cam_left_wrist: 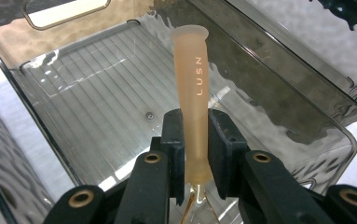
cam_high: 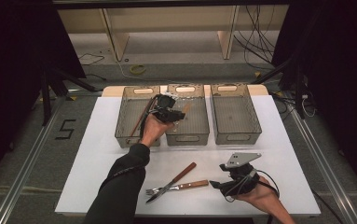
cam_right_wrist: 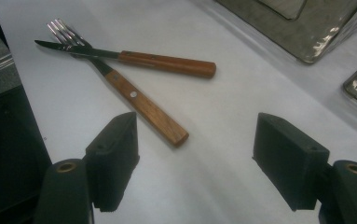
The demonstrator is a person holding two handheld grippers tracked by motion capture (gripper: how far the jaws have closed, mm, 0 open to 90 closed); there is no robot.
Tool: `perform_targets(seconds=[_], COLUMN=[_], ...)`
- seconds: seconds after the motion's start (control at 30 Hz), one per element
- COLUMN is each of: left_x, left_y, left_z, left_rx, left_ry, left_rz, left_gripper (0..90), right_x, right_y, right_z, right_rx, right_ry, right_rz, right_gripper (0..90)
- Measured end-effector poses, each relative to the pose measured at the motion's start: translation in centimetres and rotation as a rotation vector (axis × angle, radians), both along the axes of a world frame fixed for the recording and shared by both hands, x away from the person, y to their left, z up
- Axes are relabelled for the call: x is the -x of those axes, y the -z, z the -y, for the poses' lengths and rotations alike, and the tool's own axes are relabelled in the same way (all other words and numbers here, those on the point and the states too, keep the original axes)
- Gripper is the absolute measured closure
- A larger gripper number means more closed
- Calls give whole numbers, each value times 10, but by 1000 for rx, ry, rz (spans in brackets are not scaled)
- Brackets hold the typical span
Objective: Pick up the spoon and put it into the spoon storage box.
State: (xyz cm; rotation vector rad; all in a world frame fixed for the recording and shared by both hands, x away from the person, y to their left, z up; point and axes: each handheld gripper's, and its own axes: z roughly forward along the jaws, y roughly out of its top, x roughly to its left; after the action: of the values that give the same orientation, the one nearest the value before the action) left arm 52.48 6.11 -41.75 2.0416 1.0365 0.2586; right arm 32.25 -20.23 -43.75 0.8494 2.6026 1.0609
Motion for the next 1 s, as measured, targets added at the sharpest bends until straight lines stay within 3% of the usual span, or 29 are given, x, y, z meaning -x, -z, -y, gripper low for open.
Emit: perform_targets(seconds=[0.13,0.2,0.37,0.57,0.8,1.0], left_x=[-1,-2,-1,6,26,57], left_y=[3,2,-4,-16,-28,-31], left_z=[0,0,-4,-13,-37,-67], left_rx=[8,15,39,85,134,185], left_ry=[-15,-17,-30,-22,-16,-17], left_rz=[-15,-41,-43,-39,-11,41], left_gripper=[739,592,466,374,292,253], right_x=[0,0,0,0,-1,-7], right_y=[0,0,0,-1,-2,-3], right_z=[0,0,0,0,-3,-10], right_rx=[0,0,0,-1,0,-8], right_ry=[0,0,1,2,4,-2], right_rz=[0,0,0,3,11,13], right_gripper=[314,314,314,314,315,320])
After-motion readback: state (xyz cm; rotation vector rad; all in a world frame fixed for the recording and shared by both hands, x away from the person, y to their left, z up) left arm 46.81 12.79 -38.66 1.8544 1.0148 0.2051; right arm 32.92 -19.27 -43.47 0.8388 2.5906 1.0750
